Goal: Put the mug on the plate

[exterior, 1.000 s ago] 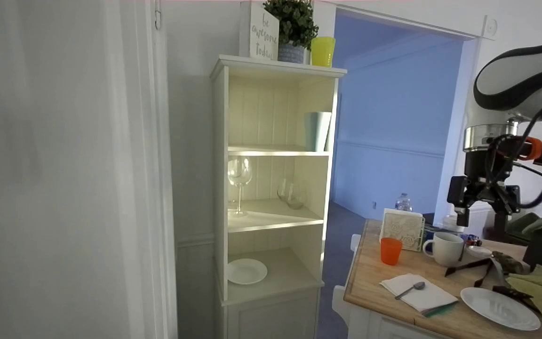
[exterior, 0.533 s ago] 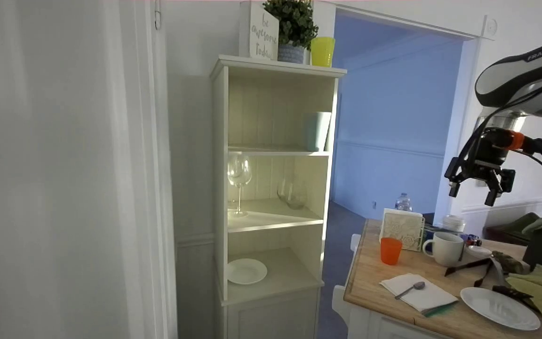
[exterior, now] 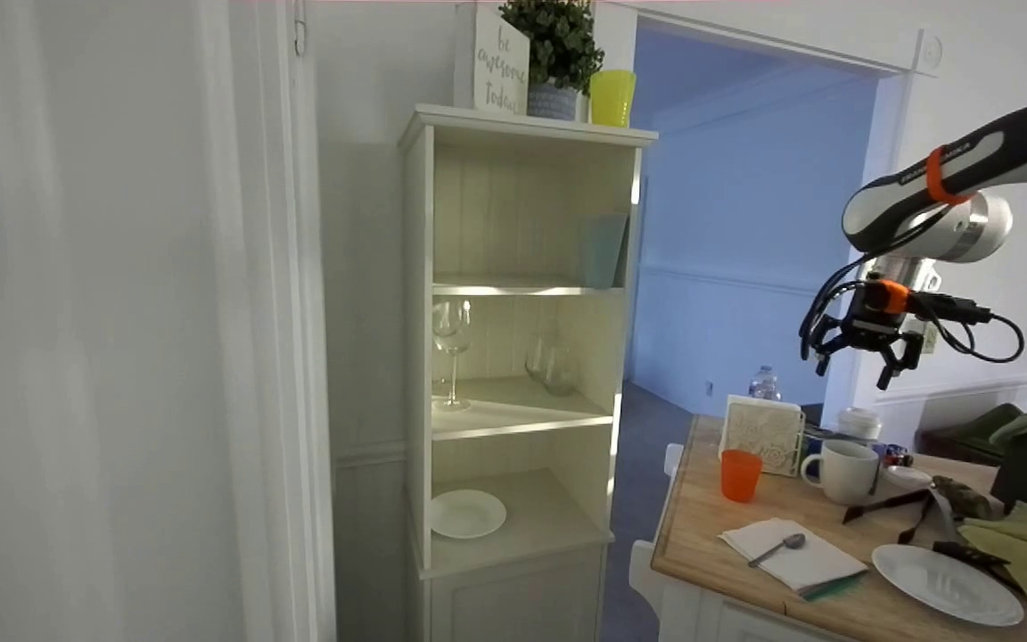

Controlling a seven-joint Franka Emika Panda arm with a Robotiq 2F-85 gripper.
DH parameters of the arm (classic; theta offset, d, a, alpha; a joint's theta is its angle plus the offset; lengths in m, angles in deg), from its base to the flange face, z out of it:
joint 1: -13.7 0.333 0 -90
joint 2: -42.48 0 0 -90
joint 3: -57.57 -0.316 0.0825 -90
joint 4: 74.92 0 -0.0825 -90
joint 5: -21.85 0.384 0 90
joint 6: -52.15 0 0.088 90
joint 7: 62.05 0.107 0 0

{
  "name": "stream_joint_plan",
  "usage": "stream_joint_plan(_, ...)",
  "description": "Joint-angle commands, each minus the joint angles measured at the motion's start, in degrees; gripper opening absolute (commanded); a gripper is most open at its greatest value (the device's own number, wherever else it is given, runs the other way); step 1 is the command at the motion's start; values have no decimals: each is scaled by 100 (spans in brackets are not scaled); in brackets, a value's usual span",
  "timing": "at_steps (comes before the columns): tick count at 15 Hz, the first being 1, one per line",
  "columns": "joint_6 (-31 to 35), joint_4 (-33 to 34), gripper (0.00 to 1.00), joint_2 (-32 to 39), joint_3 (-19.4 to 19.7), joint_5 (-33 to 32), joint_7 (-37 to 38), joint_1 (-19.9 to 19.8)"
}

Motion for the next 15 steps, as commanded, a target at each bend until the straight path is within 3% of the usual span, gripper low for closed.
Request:
stream_joint_plan(1, 42, 677, 100, 827, 58, 164, 529, -184)
stream_joint_plan(11, 324, 1785, 100, 2441, 280, 852, 1712, -678)
stream_joint_plan(13, 54, 1922, 100, 2591, 283, 1001, 1960, -748)
stream_joint_plan(15, 229, 1716, 100, 2490, 290, 803, 1793, -695)
